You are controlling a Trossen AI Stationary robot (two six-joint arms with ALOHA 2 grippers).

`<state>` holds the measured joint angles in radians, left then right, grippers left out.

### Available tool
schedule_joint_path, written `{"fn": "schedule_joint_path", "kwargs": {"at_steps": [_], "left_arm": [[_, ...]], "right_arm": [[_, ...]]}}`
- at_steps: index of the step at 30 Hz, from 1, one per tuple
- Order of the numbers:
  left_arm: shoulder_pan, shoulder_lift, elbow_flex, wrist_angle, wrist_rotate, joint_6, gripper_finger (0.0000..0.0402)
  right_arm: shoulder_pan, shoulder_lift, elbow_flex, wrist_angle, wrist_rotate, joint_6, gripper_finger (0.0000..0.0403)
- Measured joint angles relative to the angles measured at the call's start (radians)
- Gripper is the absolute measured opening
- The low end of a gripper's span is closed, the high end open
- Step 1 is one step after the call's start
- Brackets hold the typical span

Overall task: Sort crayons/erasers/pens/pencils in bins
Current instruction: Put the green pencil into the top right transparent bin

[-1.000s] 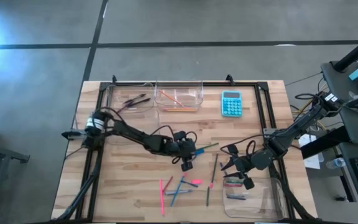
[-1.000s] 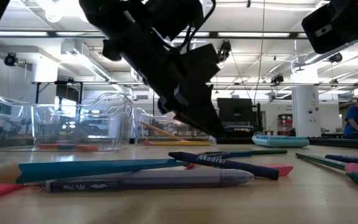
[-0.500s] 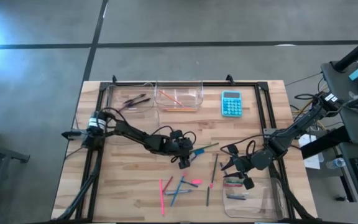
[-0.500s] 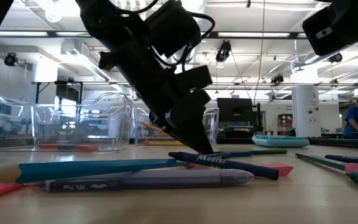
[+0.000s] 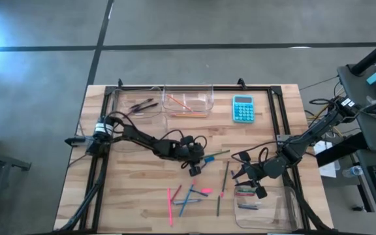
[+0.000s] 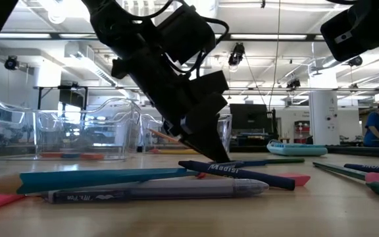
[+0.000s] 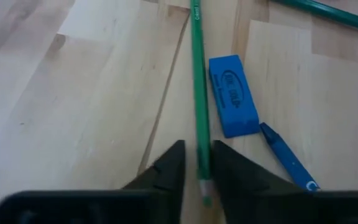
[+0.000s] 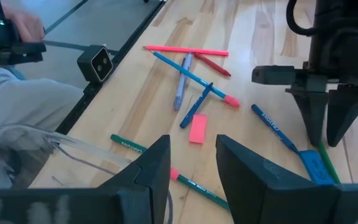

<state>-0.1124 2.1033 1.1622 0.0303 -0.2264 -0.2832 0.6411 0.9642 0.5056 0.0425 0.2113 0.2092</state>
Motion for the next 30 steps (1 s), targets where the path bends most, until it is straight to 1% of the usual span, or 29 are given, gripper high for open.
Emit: {"fn": "schedule_joint_path", "kwargs": {"at_steps": [2,4,10,13,18,21,30], "left_arm": [[0.005,0.000,0.000,0.000,-0.001,0.001,0.0024],[0.009,-0.008,0.000,-0.003,-0.001,0.001,0.0010],[0.012,-0.031,0.019,-0.008,-0.045,0.019,0.0004],[0.014,-0.060,0.025,-0.016,-0.054,0.036,0.0002],[0.013,-0.115,0.021,-0.048,-0.103,0.060,0.0002],[0.010,-0.153,0.020,-0.038,-0.107,0.063,0.0003],[-0.012,-0.209,0.018,-0.039,-0.131,0.085,0.0002]], "right_arm": [[0.000,0.000,-0.001,-0.001,0.000,0.000,0.0118],[0.000,0.000,-0.002,0.000,0.000,0.000,0.0118],[0.000,0.000,-0.003,-0.001,0.000,0.000,0.0118],[0.000,0.000,-0.003,-0.001,0.000,0.000,0.0118],[0.000,0.000,-0.003,-0.001,0.000,0.000,0.0118],[0.000,0.000,-0.003,-0.001,0.000,0.000,0.0118],[0.000,0.000,-0.003,-0.001,0.002,0.000,0.0118]]}}
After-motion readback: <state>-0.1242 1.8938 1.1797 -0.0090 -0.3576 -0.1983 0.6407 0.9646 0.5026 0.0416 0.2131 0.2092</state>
